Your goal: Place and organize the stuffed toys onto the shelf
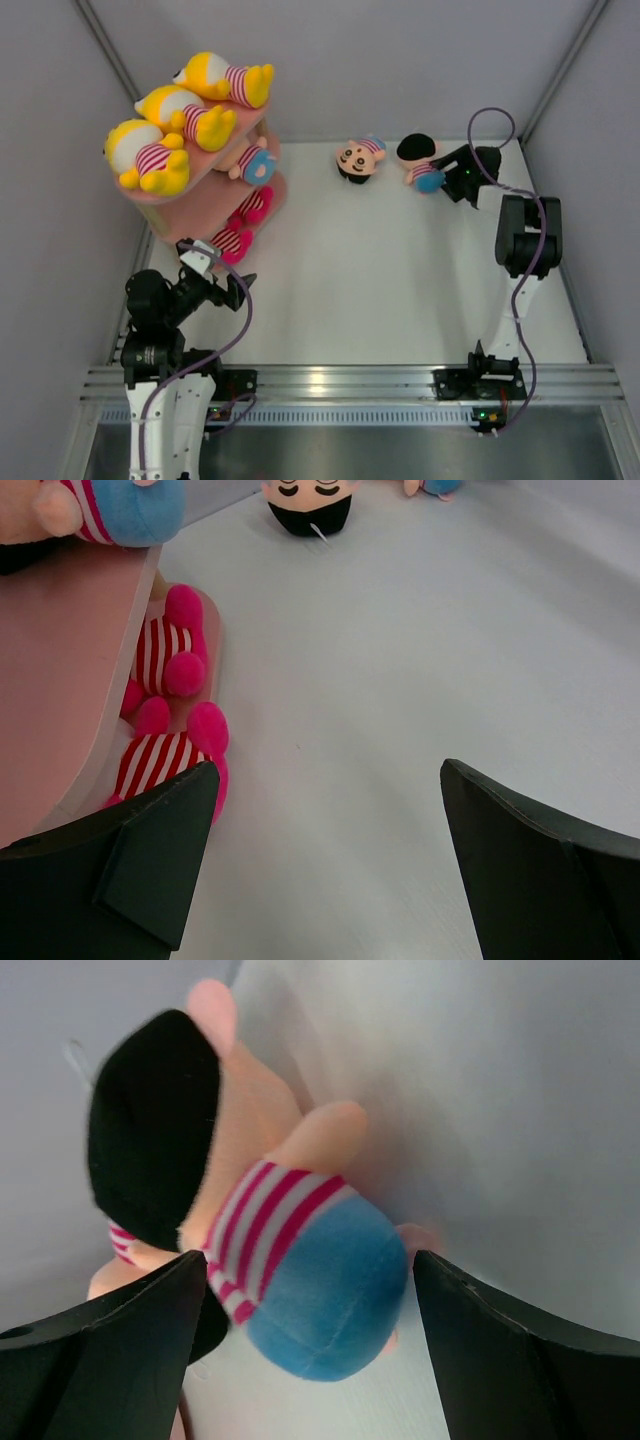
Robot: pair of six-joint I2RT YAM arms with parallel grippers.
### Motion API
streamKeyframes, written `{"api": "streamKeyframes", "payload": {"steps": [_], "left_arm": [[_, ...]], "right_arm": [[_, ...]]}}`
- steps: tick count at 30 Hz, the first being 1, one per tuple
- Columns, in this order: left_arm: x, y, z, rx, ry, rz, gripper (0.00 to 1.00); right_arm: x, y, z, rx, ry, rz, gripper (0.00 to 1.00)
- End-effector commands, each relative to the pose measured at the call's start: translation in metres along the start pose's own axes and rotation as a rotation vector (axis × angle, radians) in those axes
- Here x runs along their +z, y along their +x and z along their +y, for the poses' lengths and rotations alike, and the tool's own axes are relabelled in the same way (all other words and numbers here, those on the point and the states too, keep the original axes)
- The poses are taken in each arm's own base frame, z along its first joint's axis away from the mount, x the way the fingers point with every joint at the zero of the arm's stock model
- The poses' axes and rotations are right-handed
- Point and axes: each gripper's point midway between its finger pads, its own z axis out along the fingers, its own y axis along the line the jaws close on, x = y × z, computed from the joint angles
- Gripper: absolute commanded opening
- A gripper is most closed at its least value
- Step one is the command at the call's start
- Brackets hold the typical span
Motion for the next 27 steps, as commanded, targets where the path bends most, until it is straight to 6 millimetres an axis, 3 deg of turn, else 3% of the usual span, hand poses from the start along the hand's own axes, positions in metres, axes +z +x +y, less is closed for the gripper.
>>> {"api": "streamKeyframes", "payload": {"steps": [1,5,7,10,13,14,15,16,17,18,20,21,22,23,24,25,26,27], "left_arm": [[-0.003,-0.018,-0.002,0.011,0.010,-0.037,0.99],[-0.007,-0.024,-0.001,0.010,-0.011,-0.051,0.99],[-0.009,-0.026,0.002,0.008,-0.041,-0.057,0.99],[-0.013,-0.028,0.008,0.011,-0.088,-0.067,0.99],[-0.015,-0.030,0.011,0.017,-0.112,-0.073,0.99],[-0.016,-0.031,0.011,0.018,-0.117,-0.075,0.99],[-0.018,-0.033,0.012,0.023,-0.126,-0.077,0.99],[-0.020,-0.034,0.011,0.039,-0.128,-0.080,0.99],[-0.021,-0.036,0.015,0.042,-0.150,-0.078,0.99],[-0.025,-0.038,0.016,0.046,-0.169,-0.077,0.99],[-0.034,-0.042,0.027,0.050,-0.253,-0.081,0.99],[-0.040,-0.046,0.030,0.049,-0.289,-0.084,0.99],[-0.047,-0.051,0.032,0.051,-0.322,-0.095,0.99],[-0.054,-0.054,0.037,0.055,-0.369,-0.096,0.99],[-0.059,-0.057,0.038,0.062,-0.392,-0.099,0.99],[-0.068,-0.063,0.037,0.089,-0.415,-0.109,0.99],[-0.074,-0.065,0.040,0.098,-0.445,-0.114,0.98],[-0.082,-0.066,0.046,0.109,-0.498,-0.112,0.99]], "right_arm": [[0.018,0.016,0.005,0.066,-0.036,0.026,0.84],[0.021,0.021,-0.003,0.114,-0.032,0.012,0.81],[0.024,0.022,-0.004,0.115,-0.037,0.015,0.66],[0.027,0.023,-0.003,0.143,-0.054,0.031,0.53],[0.024,0.023,0.000,0.145,-0.066,0.026,0.26],[0.022,0.024,0.001,0.133,-0.071,0.025,0.08],[0.014,0.018,0.012,0.120,-0.098,0.006,0.00],[0.008,0.014,0.019,0.105,-0.118,-0.011,0.00],[-0.001,0.013,0.020,0.068,-0.131,-0.026,0.00],[-0.021,0.000,0.043,0.024,-0.172,-0.072,0.00],[-0.044,0.001,0.051,-0.141,-0.152,-0.110,0.00],[-0.075,-0.022,0.077,-0.220,-0.159,-0.222,0.00],[-0.089,-0.014,0.091,-0.314,-0.153,-0.254,0.00],[-0.119,-0.006,0.123,-0.522,-0.175,-0.319,0.00],[-0.134,-0.011,0.129,-0.616,-0.112,-0.410,0.00],[-0.146,0.001,0.135,-0.719,-0.100,-0.442,0.00],[-0.174,0.032,0.166,-0.907,-0.159,-0.475,0.00],[-0.191,0.036,0.180,-0.955,-0.177,-0.548,0.00]]}}
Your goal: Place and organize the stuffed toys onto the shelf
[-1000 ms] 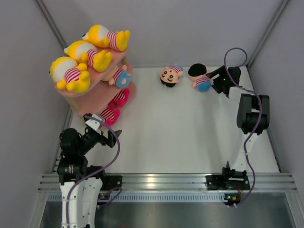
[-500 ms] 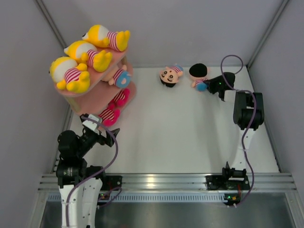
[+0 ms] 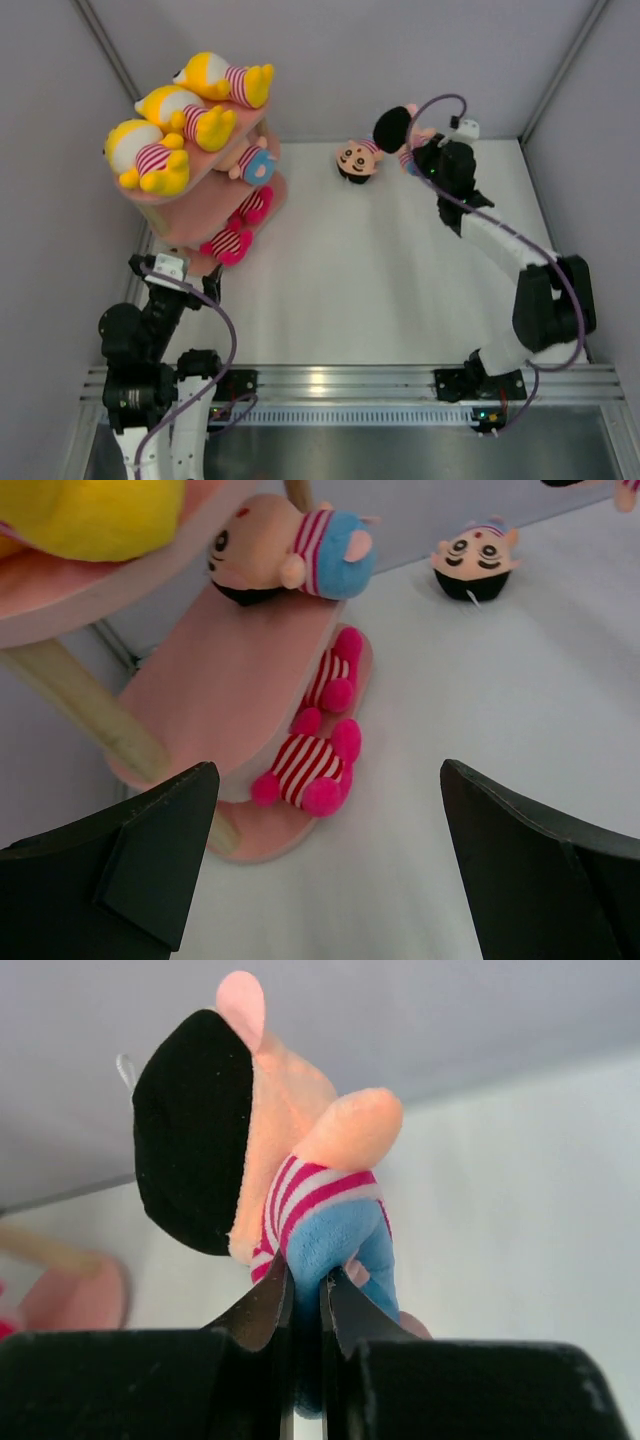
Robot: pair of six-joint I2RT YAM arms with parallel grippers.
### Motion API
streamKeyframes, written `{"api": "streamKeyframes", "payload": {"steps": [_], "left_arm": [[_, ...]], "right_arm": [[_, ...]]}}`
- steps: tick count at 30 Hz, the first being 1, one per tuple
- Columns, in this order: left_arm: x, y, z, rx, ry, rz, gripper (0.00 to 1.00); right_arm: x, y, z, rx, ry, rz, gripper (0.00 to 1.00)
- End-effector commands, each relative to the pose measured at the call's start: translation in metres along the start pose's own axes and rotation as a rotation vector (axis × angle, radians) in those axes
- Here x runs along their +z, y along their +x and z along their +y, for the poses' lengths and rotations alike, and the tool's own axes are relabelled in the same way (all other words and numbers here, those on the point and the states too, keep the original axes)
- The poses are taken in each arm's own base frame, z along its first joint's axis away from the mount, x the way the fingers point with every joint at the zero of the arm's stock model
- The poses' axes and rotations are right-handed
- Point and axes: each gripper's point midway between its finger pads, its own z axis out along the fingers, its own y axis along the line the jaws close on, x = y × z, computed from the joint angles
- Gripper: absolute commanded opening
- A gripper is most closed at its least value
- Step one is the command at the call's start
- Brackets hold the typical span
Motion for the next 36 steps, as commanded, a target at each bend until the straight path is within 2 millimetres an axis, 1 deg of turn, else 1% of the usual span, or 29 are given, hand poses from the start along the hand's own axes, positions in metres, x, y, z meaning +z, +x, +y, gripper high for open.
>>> {"api": "streamKeyframes", "payload": {"steps": [1,2,3,4,5,7,8,9,10,11,13,14,18,19,20,21,22,23,24,25,26,27,28,29,31,32,34,35,36], "left_arm": [[-0.025,-0.014,0.029,0.051,-0.195,-0.024,0.99],[-0.029,-0.013,0.036,0.055,-0.237,-0.019,0.99],[-0.035,-0.011,0.050,0.054,-0.325,-0.009,0.99],[-0.040,-0.012,0.056,0.065,-0.370,-0.010,0.99],[-0.045,-0.010,0.066,0.064,-0.431,0.001,0.99],[-0.057,-0.008,0.082,0.072,-0.543,0.018,0.99],[-0.060,-0.005,0.086,0.079,-0.568,0.027,0.99],[-0.066,-0.004,0.091,0.100,-0.604,0.035,0.99],[-0.069,-0.003,0.094,0.110,-0.626,0.040,0.99],[-0.069,0.002,0.096,0.113,-0.638,0.054,0.99],[-0.074,0.006,0.100,0.117,-0.676,0.063,0.98],[-0.073,0.010,0.101,0.116,-0.679,0.071,0.99],[-0.071,0.020,0.100,0.105,-0.685,0.084,0.99],[-0.071,0.020,0.101,0.105,-0.687,0.083,0.99],[-0.072,0.020,0.101,0.108,-0.691,0.084,0.99],[-0.073,0.020,0.101,0.108,-0.693,0.084,0.99],[-0.073,0.021,0.102,0.110,-0.697,0.086,0.99],[-0.074,0.022,0.103,0.111,-0.704,0.091,0.99],[-0.075,0.022,0.104,0.114,-0.709,0.091,0.99],[-0.075,0.022,0.104,0.114,-0.716,0.089,0.99],[-0.076,0.023,0.105,0.115,-0.723,0.090,0.99],[-0.076,0.022,0.105,0.114,-0.724,0.086,0.99],[-0.075,0.024,0.105,0.112,-0.723,0.090,0.99],[-0.075,0.025,0.105,0.114,-0.720,0.090,0.99],[-0.074,0.026,0.104,0.112,-0.717,0.090,0.99],[-0.074,0.027,0.104,0.114,-0.718,0.093,0.99],[-0.074,0.027,0.105,0.115,-0.720,0.092,0.98],[-0.074,0.028,0.105,0.118,-0.720,0.093,0.99],[-0.075,0.028,0.105,0.118,-0.721,0.094,0.99]], "right_arm": [[-0.073,-0.043,0.074,-0.532,-0.063,-0.278,0.00],[-0.098,-0.042,0.104,-0.552,-0.132,-0.321,0.00],[-0.110,-0.046,0.111,-0.563,-0.133,-0.362,0.00],[-0.119,-0.039,0.114,-0.636,-0.134,-0.367,0.00],[-0.134,-0.031,0.133,-0.671,-0.180,-0.374,0.00],[-0.154,-0.029,0.143,-0.798,-0.188,-0.410,0.00],[-0.174,-0.020,0.163,-0.838,-0.254,-0.429,0.00],[-0.183,-0.014,0.171,-0.883,-0.279,-0.441,0.00],[-0.192,-0.006,0.177,-0.979,-0.303,-0.469,0.00],[-0.211,0.011,0.196,-1.020,-0.377,-0.484,0.00],[-0.226,0.024,0.209,-1.102,-0.403,-0.537,0.00],[-0.242,0.033,0.229,-1.063,-0.444,-0.585,0.00],[-0.265,0.054,0.270,-1.030,-0.477,-0.688,0.00],[-0.278,0.051,0.285,-1.040,-0.476,-0.744,0.00],[-0.278,0.064,0.294,-1.039,-0.465,-0.776,0.00],[-0.282,0.067,0.303,-1.047,-0.458,-0.808,0.00],[-0.292,0.063,0.319,-1.076,-0.443,-0.861,0.00],[-0.284,0.091,0.330,-1.145,-0.446,-0.862,0.00],[-0.288,0.079,0.344,-1.130,-0.411,-0.910,0.00],[-0.286,0.083,0.352,-1.135,-0.399,-0.924,0.00],[-0.278,0.109,0.361,-1.183,-0.408,-0.925,0.00],[-0.278,0.102,0.375,-1.190,-0.392,-0.956,0.00],[-0.273,0.108,0.382,-1.210,-0.395,-0.961,0.00],[-0.267,0.126,0.391,-1.242,-0.418,-0.966,0.00],[-0.257,0.130,0.408,-1.260,-0.430,-0.961,0.00],[-0.247,0.146,0.413,-1.290,-0.449,-0.950,0.00],[-0.231,0.151,0.422,-1.306,-0.460,-0.928,0.00],[-0.221,0.165,0.424,-1.336,-0.480,-0.916,0.00],[-0.215,0.165,0.427,-1.326,-0.483,-0.913,0.00]]}}
